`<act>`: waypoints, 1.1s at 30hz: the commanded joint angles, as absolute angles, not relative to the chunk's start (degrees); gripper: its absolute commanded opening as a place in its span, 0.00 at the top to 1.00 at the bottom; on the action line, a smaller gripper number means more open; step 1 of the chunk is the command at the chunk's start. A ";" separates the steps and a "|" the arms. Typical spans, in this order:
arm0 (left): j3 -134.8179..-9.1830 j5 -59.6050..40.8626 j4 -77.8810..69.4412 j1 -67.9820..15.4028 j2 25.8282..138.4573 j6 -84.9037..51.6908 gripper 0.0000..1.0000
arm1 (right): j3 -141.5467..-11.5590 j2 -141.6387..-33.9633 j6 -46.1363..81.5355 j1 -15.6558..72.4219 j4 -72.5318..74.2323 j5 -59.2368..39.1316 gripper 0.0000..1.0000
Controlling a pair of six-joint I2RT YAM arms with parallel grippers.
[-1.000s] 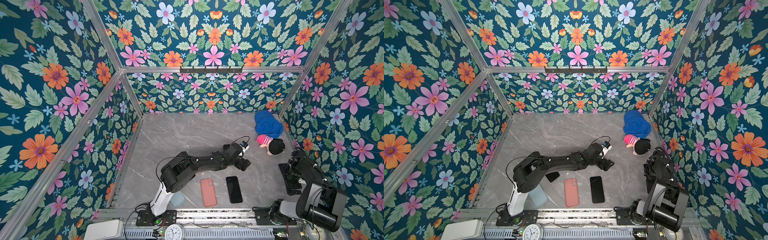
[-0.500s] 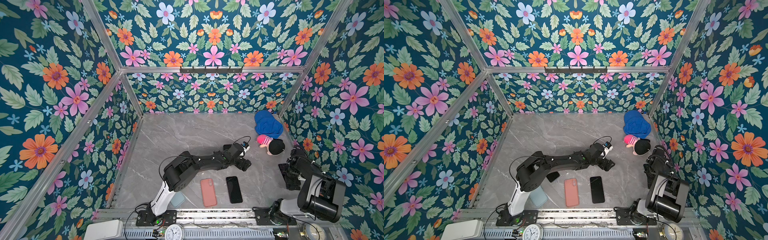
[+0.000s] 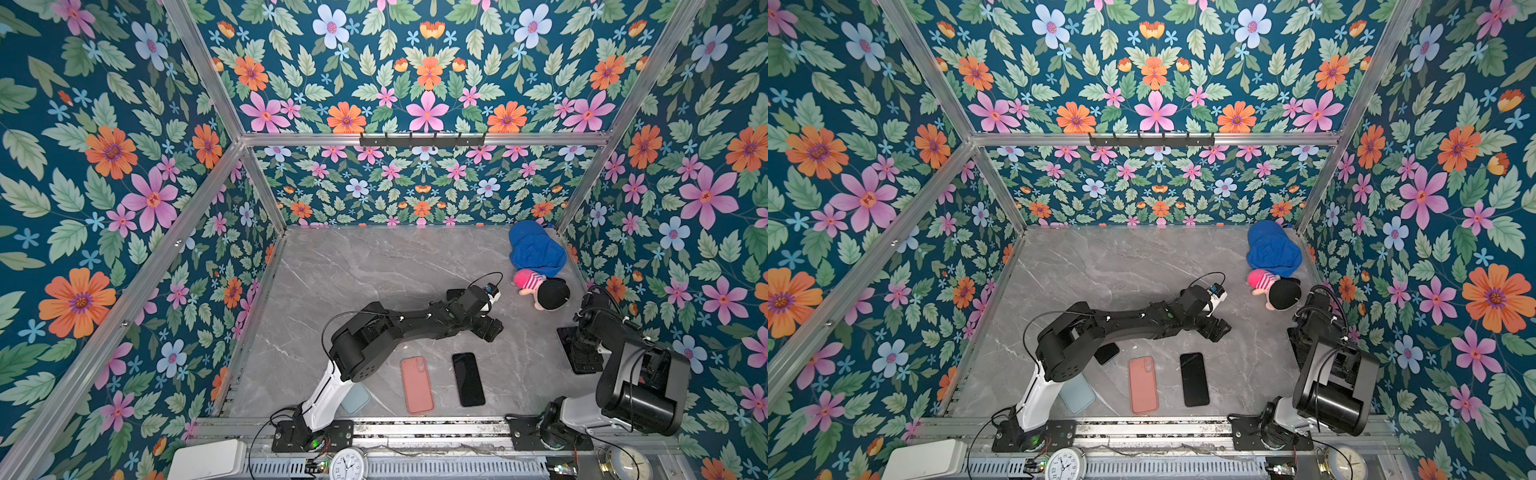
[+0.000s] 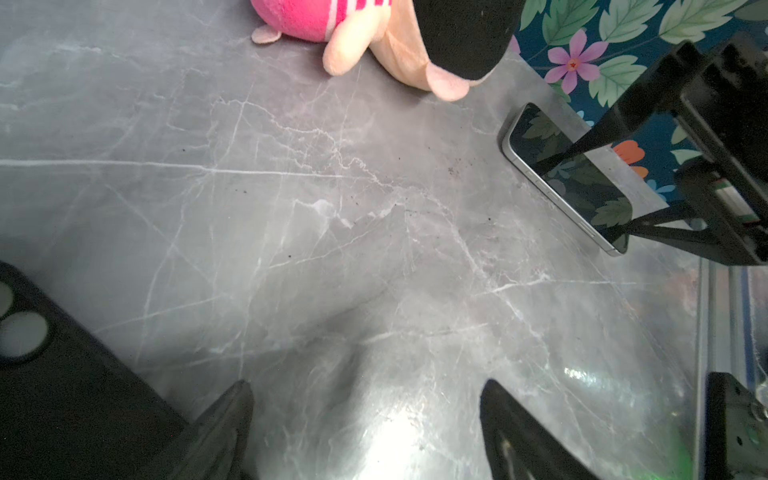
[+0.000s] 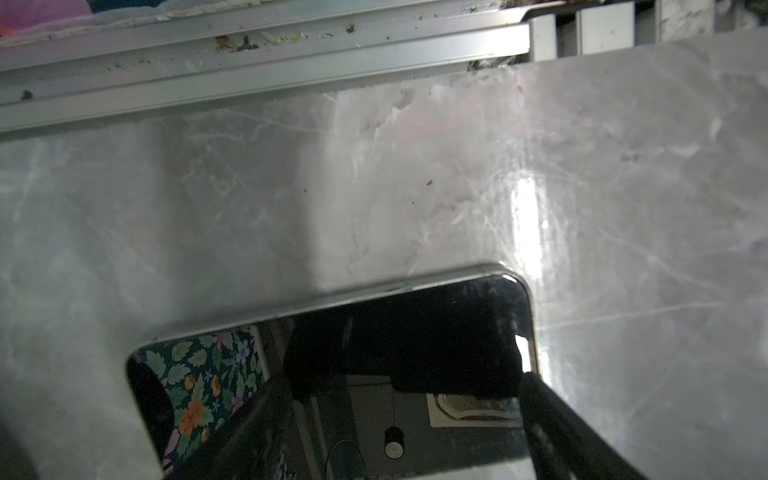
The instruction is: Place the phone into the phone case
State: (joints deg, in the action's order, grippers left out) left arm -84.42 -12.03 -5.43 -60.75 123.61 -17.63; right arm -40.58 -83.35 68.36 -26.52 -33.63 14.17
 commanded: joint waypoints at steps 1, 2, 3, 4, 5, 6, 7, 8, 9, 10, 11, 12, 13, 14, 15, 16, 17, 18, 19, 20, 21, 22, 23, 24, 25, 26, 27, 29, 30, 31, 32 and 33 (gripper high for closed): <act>-84.94 -11.83 -4.18 -60.73 123.83 -17.31 0.13 | -39.72 -84.36 68.70 -26.39 -36.15 7.42 0.15; -84.91 -11.73 -4.05 -60.73 123.84 -17.30 0.13 | -39.69 -84.41 68.82 -26.42 -36.21 7.11 0.14; -85.02 -11.76 -3.88 -60.80 123.89 -17.31 0.13 | -39.66 -84.38 69.24 -26.42 -36.54 6.73 0.14; -84.95 -11.78 -3.71 -60.73 123.82 -17.29 0.13 | -39.75 -84.34 69.78 -26.44 -37.03 6.40 0.13; -84.94 -11.72 -3.68 -60.73 123.78 -17.25 0.13 | -39.68 -84.22 70.55 -26.42 -37.86 6.24 0.12; -84.95 -11.76 -3.48 -60.70 123.82 -17.22 0.13 | -39.52 -84.05 71.49 -26.37 -38.84 5.82 0.09; -84.99 -11.78 -3.30 -60.70 123.88 -17.16 0.13 | -39.02 -83.58 72.58 -26.42 -39.27 4.91 0.06; -85.04 -11.67 -3.22 -60.65 123.84 -17.14 0.13 | -38.37 -83.13 74.25 -26.45 -39.75 4.32 0.05; -85.23 -11.70 -3.01 -60.68 123.85 -16.98 0.13 | -37.71 -82.57 75.52 -26.54 -39.89 3.76 0.04; -85.34 -11.76 -2.69 -60.73 123.88 -16.93 0.13 | -37.53 -81.99 76.59 -26.65 -40.20 3.44 0.04; -85.43 -11.77 -2.43 -60.67 123.80 -16.86 0.13 | -37.74 -81.48 77.07 -26.68 -40.70 3.61 0.03; -85.52 -11.77 -2.11 -60.65 123.79 -16.77 0.13 | -38.15 -80.73 77.36 -26.78 -41.27 4.12 0.02; -85.45 -11.80 -1.87 -60.67 123.66 -16.63 0.13 | -38.53 -80.02 77.74 -27.06 -42.23 4.75 0.01; -85.25 -11.84 -1.77 -60.69 123.53 -16.64 0.12 | -38.59 -79.36 78.02 -27.49 -42.77 5.09 0.01; -84.97 -11.76 -1.67 -60.67 123.40 -16.61 0.13 | -38.22 -78.42 78.21 -28.12 -42.69 5.10 0.01; -84.67 -11.76 -1.63 -60.66 123.21 -16.61 0.12 | -37.49 -77.47 78.60 -28.65 -42.02 5.17 0.01; -84.39 -11.86 -1.58 -60.66 123.07 -16.60 0.13 | -36.81 -76.86 78.83 -29.07 -41.16 5.42 0.01; -84.11 -11.82 -1.58 -60.67 122.84 -16.52 0.12 | -36.04 -76.47 79.11 -29.32 -40.03 5.96 0.01; -83.84 -11.86 -1.52 -60.65 122.58 -16.41 0.12 | -35.32 -76.49 79.49 -29.53 -38.97 6.32 0.01; -83.54 -11.78 -1.42 -60.66 122.37 -16.31 0.12 | -35.04 -76.85 79.52 -29.52 -38.29 6.18 0.01; -83.22 -11.65 -1.48 -60.69 122.06 -16.21 0.13 | -34.98 -77.58 79.49 -29.53 -37.48 5.62 0.01; -82.92 -11.44 -1.49 -60.67 121.84 -16.21 0.12 | -35.02 -78.50 79.24 -29.53 -36.67 4.86 0.01; -82.63 -11.44 -1.58 -60.70 121.66 -16.25 0.13 | -35.17 -79.25 78.94 -29.49 -36.10 4.39 0.02; -82.40 -11.47 -1.82 -60.67 121.48 -16.28 0.12 | -35.66 -80.01 78.48 -29.52 -35.98 4.31 0.03; -82.15 -11.46 -2.02 -60.69 121.38 -16.35 0.13 | -35.90 -80.61 78.02 -29.53 -35.55 4.39 0.04; -82.01 -11.51 -2.02 -60.65 121.29 -16.34 0.12 | -36.02 -81.07 77.81 -29.53 -35.21 4.22 0.05; -81.91 -11.42 -2.02 -60.66 121.22 -16.28 0.12 | -36.21 -81.46 77.50 -29.53 -34.87 4.13 0.07; -81.89 -11.16 -2.02 -60.65 121.20 -16.34 0.13 | -36.52 -81.97 76.37 -29.53 -34.30 3.88 0.10; -81.89 -11.16 -2.10 -60.65 121.17 -16.35 0.13 | -36.69 -82.16 75.86 -29.53 -34.16 3.65 0.11; -81.91 -11.12 -2.26 -60.65 121.08 -16.30 0.12 | -36.86 -82.46 75.14 -29.47 -33.87 3.35 0.12; -81.99 -11.16 -2.28 -60.65 121.20 -16.41 0.13 | -37.14 -82.74 74.60 -29.06 -33.81 3.33 0.13; -81.98 -11.15 -2.34 -60.71 121.16 -16.43 0.12 | -37.47 -83.01 74.15 -28.48 -33.88 3.34 0.14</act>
